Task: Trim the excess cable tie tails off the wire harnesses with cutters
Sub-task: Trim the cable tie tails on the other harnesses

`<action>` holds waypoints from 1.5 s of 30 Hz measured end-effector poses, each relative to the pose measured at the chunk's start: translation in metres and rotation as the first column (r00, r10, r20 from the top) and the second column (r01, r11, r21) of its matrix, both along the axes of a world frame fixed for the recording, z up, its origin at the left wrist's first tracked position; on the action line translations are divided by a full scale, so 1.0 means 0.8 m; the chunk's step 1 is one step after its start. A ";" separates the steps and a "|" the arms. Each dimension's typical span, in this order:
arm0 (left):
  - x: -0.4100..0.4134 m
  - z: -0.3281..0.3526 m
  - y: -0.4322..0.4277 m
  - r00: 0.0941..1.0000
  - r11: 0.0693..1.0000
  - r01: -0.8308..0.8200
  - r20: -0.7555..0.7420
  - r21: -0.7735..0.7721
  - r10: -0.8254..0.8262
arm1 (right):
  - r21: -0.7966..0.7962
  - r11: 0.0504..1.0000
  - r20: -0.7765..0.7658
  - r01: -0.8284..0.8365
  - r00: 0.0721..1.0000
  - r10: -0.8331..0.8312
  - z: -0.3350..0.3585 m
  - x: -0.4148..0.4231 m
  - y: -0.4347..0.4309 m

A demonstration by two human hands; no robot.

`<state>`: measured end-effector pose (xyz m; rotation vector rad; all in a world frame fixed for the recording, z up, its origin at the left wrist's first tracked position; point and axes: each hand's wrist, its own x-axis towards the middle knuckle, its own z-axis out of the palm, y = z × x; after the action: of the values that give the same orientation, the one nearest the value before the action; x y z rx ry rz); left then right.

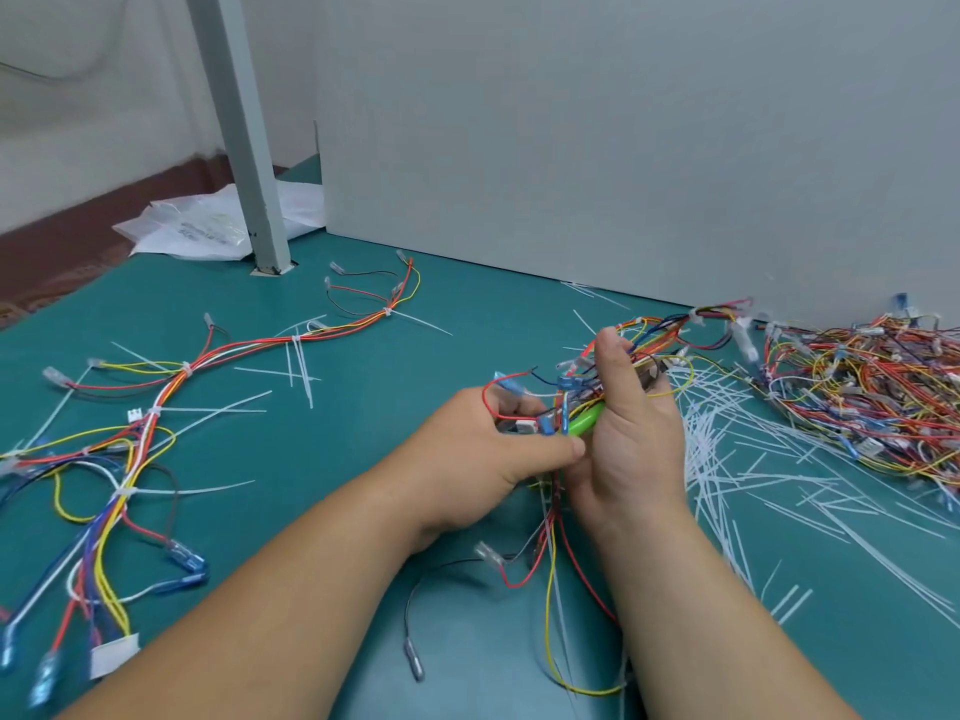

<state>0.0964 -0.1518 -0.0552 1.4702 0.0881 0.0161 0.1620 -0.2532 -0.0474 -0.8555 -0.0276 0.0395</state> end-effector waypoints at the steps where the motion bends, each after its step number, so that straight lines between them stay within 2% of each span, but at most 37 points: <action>1: -0.001 0.003 0.001 0.999 0.998 0.036 -0.014 -0.056 -0.037 | -0.007 1.000 0.015 -0.013 1.000 0.013 0.003 -0.002 -0.001; 3: -0.003 0.011 0.003 0.995 0.990 0.080 -0.050 -0.117 -0.087 | -0.034 0.999 0.052 -0.032 0.998 0.033 0.007 -0.004 -0.007; 7: -0.002 0.019 0.012 0.995 0.964 -0.036 -0.099 -0.264 0.010 | -0.024 0.992 0.035 -0.126 0.991 0.127 0.006 -0.005 -0.015; 12: 0.002 0.019 0.014 0.996 0.898 -0.091 -0.039 -0.430 0.082 | -0.193 0.973 -0.035 -0.127 0.992 0.123 0.002 -0.003 -0.012; 15: 0.005 0.017 0.011 0.977 0.918 -0.185 0.036 -0.351 0.211 | -0.183 0.976 -0.088 -0.115 0.991 0.100 -0.004 0.003 -0.016; 18: 0.010 0.015 0.014 0.914 0.901 -0.332 0.139 -0.280 0.381 | -0.216 0.969 -0.068 -0.119 0.992 0.106 -0.005 0.004 -0.016; 21: 0.013 0.014 0.024 0.806 0.848 -0.495 0.263 -0.188 0.530 | -0.237 0.961 -0.025 -0.144 0.989 0.142 -0.002 -0.001 -0.013; 24: 0.014 0.011 0.030 0.710 0.766 -0.643 0.361 -0.017 0.604 | -0.321 0.929 0.027 -0.185 0.979 0.204 -0.005 -0.007 -0.010; 26: 0.013 0.006 0.029 0.694 0.734 -0.675 0.407 0.079 0.594 | -0.417 0.890 0.066 -0.184 0.971 0.232 -0.006 -0.010 -0.007; 28: 0.011 0.001 0.025 0.714 0.729 -0.662 0.442 0.175 0.542 | -0.496 0.852 0.114 -0.170 0.959 0.258 -0.007 -0.014 -0.003; 33: 0.007 0.000 0.013 0.812 0.830 -0.501 0.465 0.246 0.353 | -0.539 0.835 0.155 -0.111 0.961 0.228 -0.010 -0.017 -0.003; 37: 0.005 -0.003 0.013 0.859 0.834 -0.405 0.468 0.374 0.208 | -0.434 0.890 0.114 -0.143 0.971 0.212 -0.009 -0.016 -0.002; 43: 0.002 -0.003 0.012 0.881 0.815 -0.341 0.461 0.468 0.103 | -0.220 0.953 -0.064 -0.210 0.978 0.201 -0.008 -0.009 -0.004; 45: 0.000 -0.004 0.009 0.874 0.825 -0.338 0.477 0.452 0.097 | -0.160 0.963 -0.093 -0.218 0.974 0.205 -0.008 -0.007 -0.006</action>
<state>0.0967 -0.1449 -0.0581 1.9652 -0.1225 0.6092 0.1568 -0.2578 -0.0541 -1.0182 -0.0451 0.2786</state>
